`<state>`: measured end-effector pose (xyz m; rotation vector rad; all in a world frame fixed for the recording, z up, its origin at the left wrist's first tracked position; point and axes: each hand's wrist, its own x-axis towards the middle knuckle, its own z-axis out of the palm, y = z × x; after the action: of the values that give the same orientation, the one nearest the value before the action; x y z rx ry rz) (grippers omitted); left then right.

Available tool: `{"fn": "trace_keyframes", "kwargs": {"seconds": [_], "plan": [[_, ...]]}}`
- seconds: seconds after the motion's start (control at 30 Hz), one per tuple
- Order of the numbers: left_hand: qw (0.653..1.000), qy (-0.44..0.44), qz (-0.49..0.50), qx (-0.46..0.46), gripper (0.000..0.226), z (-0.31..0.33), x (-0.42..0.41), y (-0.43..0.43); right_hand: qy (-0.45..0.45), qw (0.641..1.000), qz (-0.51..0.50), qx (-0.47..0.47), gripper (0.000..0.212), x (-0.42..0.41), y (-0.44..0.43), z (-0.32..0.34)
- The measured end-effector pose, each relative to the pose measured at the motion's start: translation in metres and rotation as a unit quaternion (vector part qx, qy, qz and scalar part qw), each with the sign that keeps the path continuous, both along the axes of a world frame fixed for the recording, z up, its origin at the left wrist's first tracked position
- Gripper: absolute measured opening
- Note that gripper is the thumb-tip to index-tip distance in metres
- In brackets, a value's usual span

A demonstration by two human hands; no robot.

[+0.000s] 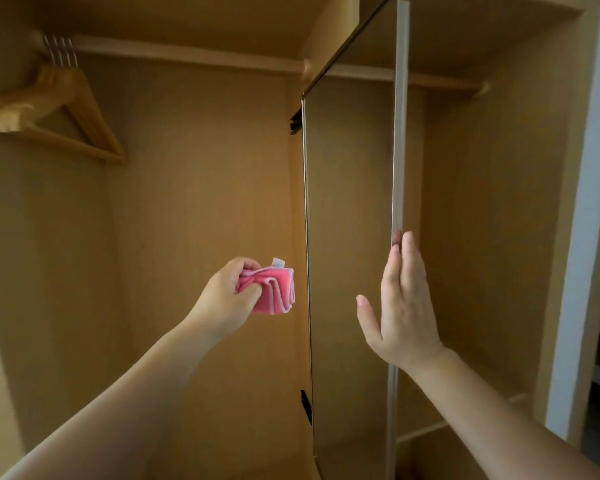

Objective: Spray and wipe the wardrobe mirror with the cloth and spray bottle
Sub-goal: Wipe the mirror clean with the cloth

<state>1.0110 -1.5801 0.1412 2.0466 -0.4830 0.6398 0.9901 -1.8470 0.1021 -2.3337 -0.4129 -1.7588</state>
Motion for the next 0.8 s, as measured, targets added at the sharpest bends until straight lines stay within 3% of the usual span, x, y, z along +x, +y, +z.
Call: {"fn": "trace_keyframes", "kwargs": {"seconds": [0.8], "plan": [[0.999,0.026,0.032,0.009,0.016,-0.006,0.029,0.030,0.074,0.989,-0.105,-0.073,0.081,0.087,0.021,0.005]]}}
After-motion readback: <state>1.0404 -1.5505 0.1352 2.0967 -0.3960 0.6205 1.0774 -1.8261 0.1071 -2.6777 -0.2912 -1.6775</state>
